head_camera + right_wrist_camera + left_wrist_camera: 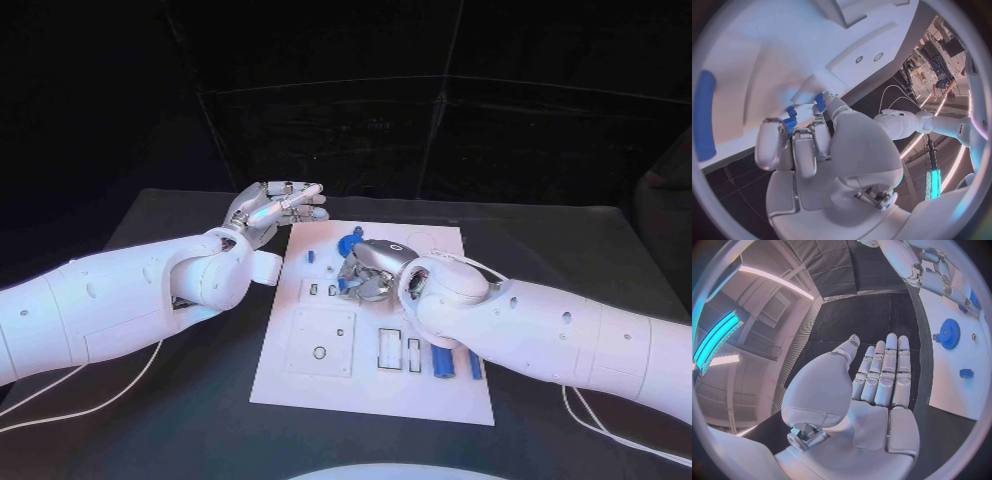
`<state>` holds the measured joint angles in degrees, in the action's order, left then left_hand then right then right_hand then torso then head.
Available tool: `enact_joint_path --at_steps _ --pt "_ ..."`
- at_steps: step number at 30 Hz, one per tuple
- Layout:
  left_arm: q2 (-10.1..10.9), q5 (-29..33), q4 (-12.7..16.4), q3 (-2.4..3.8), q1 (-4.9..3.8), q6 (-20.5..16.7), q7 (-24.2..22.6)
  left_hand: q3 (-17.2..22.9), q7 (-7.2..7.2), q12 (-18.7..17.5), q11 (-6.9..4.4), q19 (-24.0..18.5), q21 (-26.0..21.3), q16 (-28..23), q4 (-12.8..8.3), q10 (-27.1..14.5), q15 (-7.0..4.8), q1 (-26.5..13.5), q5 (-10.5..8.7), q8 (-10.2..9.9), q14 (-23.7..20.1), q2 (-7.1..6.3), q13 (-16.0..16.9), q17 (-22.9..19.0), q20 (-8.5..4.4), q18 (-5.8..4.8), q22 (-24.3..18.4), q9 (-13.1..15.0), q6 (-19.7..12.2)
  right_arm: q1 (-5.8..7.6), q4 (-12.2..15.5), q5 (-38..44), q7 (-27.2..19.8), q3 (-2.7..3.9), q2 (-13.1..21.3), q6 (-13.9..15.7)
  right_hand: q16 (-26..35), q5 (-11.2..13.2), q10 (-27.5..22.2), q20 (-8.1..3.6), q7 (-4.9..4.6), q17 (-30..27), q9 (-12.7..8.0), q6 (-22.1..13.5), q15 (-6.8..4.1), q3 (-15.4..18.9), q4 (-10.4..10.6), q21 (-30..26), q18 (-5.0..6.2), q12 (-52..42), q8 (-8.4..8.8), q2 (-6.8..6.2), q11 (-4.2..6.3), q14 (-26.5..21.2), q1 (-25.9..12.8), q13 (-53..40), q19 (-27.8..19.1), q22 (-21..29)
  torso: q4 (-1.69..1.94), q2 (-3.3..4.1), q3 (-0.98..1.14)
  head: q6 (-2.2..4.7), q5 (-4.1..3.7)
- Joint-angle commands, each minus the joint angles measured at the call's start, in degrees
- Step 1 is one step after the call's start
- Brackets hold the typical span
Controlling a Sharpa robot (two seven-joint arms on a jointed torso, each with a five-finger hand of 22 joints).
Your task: Assemble the parts on the task board
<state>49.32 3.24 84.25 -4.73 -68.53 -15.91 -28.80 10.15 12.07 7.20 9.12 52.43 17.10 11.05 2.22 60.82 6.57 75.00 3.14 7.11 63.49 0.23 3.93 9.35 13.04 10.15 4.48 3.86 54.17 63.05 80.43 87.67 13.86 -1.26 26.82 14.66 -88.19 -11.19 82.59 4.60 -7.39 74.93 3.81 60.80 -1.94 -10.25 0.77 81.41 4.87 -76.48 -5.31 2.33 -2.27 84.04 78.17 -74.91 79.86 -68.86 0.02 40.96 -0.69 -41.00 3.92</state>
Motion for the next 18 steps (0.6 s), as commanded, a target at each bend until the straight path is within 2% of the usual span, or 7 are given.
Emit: enact_joint_path --at_steps 1,7,14,18 --pt "-0.1 -0.3 0.0 0.04 -0.10 0.8 -0.2 0.1 0.21 -0.2 0.00 0.6 -0.2 -0.4 -0.4 0.3 -0.03 0.1 0.06 -0.2 0.4 0.46 -0.1 0.1 -0.01 0.42 -0.1 -0.1 0.3 0.02 0.0 1.9 0.2 0.01 0.0 -1.1 0.0 0.2 -0.3 -0.13 0.07 11.1 0.1 0.3 0.23 -0.4 -0.1 0.2 -0.75 0.1 -0.12 0.58 -0.11 5.1 0.0 -3.8 0.2 0.0 -0.04 0.03 0.02 -0.03 0.04" --pt "-0.1 -0.3 -0.1 0.04 -0.10 0.8 -0.2 0.1 0.21 -0.2 0.00 0.6 -0.2 -0.4 -0.4 0.3 -0.03 0.1 0.06 -0.2 0.4 0.46 -0.1 0.1 -0.01 0.42 -0.1 -0.1 0.3 -0.07 0.0 2.3 0.1 0.00 0.0 -2.5 0.1 0.2 -0.4 -0.12 0.05 11.0 0.1 0.3 0.23 -0.5 -0.2 0.1 -0.72 0.3 -0.01 0.24 -0.12 5.0 -0.2 -3.7 0.1 0.2 -0.02 0.03 0.01 -0.15 0.06" --pt "-0.2 -0.3 -0.2 0.04 -0.09 0.9 -0.2 0.1 0.21 -0.2 0.00 0.6 -0.2 -0.4 -0.4 0.3 -0.03 0.1 0.06 -0.2 0.4 0.46 -0.1 0.1 -0.01 0.42 -0.1 -0.1 0.3 -0.18 -0.1 2.6 0.4 0.00 -0.1 -3.7 0.2 0.4 -0.8 -0.09 -0.06 10.8 0.1 0.1 0.28 -0.7 -0.2 0.0 -0.70 0.9 0.27 -0.41 -0.20 5.0 -0.7 -3.3 0.1 0.3 -0.05 0.06 0.09 -0.29 0.07" --pt "-0.1 -0.3 -0.2 0.04 -0.09 0.9 -0.2 0.1 0.21 -0.2 0.00 0.6 -0.2 -0.4 -0.4 0.3 -0.03 0.1 0.06 -0.2 0.4 0.46 -0.1 0.1 -0.01 0.42 -0.1 -0.1 0.3 -0.22 -0.2 3.0 0.7 0.00 -0.2 -4.1 0.3 0.5 -1.1 -0.03 -0.22 10.7 0.0 -0.2 0.38 -0.7 -0.1 0.0 -0.68 1.4 0.60 -1.01 -0.33 5.0 -1.4 -2.9 0.0 0.4 -0.01 0.03 0.02 -0.32 -0.01"
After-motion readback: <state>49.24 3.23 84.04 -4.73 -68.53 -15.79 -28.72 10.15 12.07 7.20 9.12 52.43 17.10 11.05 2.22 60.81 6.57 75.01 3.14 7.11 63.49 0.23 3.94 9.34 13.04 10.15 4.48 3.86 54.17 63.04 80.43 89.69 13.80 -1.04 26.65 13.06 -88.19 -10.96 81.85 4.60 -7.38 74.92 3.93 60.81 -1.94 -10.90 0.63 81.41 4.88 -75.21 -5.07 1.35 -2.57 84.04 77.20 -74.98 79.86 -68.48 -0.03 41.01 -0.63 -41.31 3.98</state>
